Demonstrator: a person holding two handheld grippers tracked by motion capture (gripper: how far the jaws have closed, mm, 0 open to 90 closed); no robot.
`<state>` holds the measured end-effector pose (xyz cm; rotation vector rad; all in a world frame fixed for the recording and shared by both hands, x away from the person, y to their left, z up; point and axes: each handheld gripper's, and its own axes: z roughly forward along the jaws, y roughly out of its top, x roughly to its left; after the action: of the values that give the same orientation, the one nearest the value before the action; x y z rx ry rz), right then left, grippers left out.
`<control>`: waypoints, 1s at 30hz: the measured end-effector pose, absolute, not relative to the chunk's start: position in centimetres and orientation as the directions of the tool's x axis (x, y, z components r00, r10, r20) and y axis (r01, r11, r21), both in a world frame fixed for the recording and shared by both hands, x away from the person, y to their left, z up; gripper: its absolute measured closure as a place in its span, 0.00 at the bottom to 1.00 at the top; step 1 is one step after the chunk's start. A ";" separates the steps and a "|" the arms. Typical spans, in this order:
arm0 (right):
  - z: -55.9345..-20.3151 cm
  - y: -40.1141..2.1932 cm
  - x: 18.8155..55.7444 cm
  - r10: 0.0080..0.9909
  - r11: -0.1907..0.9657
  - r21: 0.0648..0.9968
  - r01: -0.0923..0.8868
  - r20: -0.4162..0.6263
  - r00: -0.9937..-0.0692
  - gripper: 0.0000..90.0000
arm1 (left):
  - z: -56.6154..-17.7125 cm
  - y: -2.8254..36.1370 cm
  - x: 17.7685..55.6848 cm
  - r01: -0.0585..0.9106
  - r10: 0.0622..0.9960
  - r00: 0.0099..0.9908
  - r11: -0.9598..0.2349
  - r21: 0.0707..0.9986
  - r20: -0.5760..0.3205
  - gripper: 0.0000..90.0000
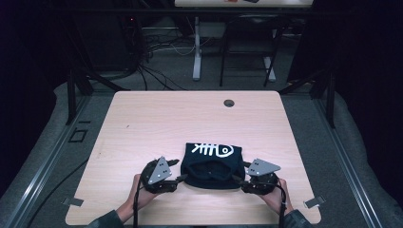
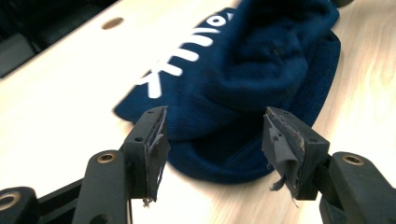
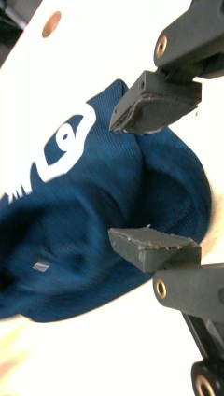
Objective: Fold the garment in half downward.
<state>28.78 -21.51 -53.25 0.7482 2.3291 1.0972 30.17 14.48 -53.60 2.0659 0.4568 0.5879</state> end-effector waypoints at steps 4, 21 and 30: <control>-52.1 -21.8 30.3 0.700 0.417 0.853 0.315 -0.079 -0.710 0.39 | -52.8 14.3 32.6 0.124 0.585 0.780 -0.491 0.862 0.221 0.44; -55.0 -21.6 31.9 0.758 0.454 0.753 0.476 -0.045 -0.651 0.23 | -55.8 13.5 34.2 0.256 0.588 0.797 -0.537 0.804 0.140 0.18; -55.7 -27.1 30.6 0.858 0.319 0.750 0.579 0.030 -0.513 0.16 | -56.3 18.2 34.2 0.349 0.696 0.706 -0.501 0.792 0.129 0.09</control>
<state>30.57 -27.12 -55.66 1.2778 2.2167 1.0250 34.18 18.15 -56.27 2.1285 0.7933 0.5654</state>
